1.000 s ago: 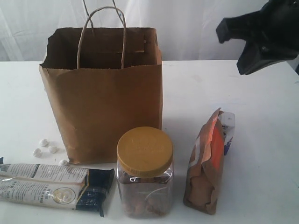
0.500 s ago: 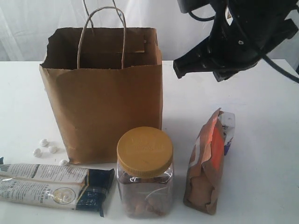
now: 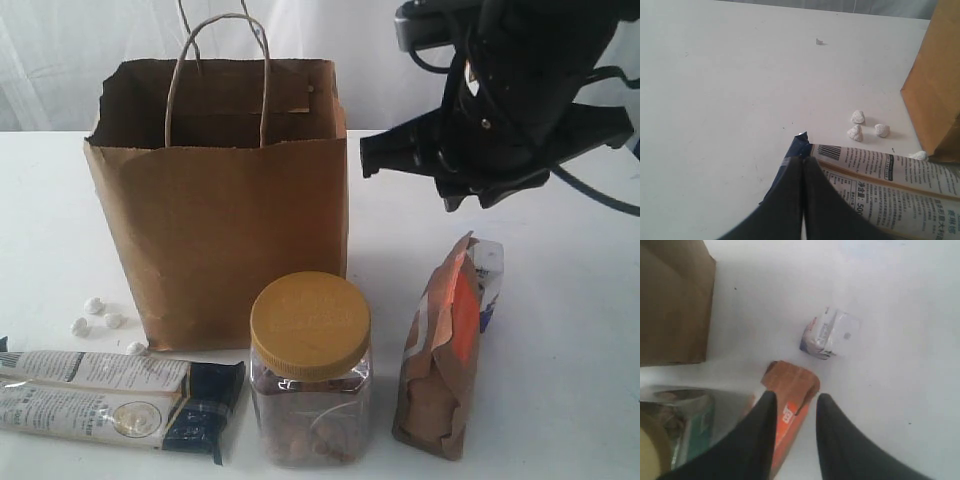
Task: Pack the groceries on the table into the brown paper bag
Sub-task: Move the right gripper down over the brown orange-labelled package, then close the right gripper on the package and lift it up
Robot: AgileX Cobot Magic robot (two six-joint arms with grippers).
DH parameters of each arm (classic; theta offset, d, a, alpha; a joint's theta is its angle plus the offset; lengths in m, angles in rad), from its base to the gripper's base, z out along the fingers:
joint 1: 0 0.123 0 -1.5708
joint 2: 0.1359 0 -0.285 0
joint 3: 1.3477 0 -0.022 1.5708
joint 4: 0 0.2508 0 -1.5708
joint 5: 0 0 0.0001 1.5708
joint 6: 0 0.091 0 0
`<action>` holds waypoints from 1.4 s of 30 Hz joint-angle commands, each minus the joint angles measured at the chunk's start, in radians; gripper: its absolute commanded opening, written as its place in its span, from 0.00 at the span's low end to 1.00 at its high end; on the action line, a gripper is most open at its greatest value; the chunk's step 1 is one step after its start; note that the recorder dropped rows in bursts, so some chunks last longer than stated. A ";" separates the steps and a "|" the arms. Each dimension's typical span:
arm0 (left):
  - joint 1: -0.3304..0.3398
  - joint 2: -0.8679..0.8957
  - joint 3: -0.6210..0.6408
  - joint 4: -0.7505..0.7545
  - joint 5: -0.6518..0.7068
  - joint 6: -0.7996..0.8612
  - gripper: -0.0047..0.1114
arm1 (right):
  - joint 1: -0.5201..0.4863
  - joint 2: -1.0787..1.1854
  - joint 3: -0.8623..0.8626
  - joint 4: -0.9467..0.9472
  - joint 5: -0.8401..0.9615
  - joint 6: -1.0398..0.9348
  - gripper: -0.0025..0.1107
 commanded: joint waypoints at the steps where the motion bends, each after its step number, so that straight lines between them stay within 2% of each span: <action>1: -0.004 -0.005 0.001 -0.011 -0.008 -0.009 0.04 | 0.003 0.005 0.044 -0.066 0.001 -0.041 0.26; 3: -0.004 -0.005 0.001 -0.011 -0.008 -0.009 0.04 | 0.003 0.013 0.046 -0.062 0.001 -0.041 0.27; 5: -0.004 -0.005 0.001 -0.011 -0.008 -0.009 0.04 | 0.003 0.025 0.046 -0.043 0.001 -0.039 0.32; 10: -0.004 -0.005 0.001 -0.011 -0.008 -0.009 0.04 | 0.003 0.077 0.046 0.020 0.001 0.120 0.62; 13: -0.004 -0.005 0.001 -0.011 -0.008 -0.009 0.04 | 0.003 0.117 0.046 0.045 0.001 0.148 0.70; 28: -0.004 -0.005 0.001 -0.011 -0.008 -0.009 0.04 | 0.001 0.271 0.095 0.159 0.001 0.141 0.70; 42: -0.004 -0.005 0.001 -0.011 -0.008 -0.009 0.04 | -0.093 0.271 0.241 0.205 -0.018 0.025 0.70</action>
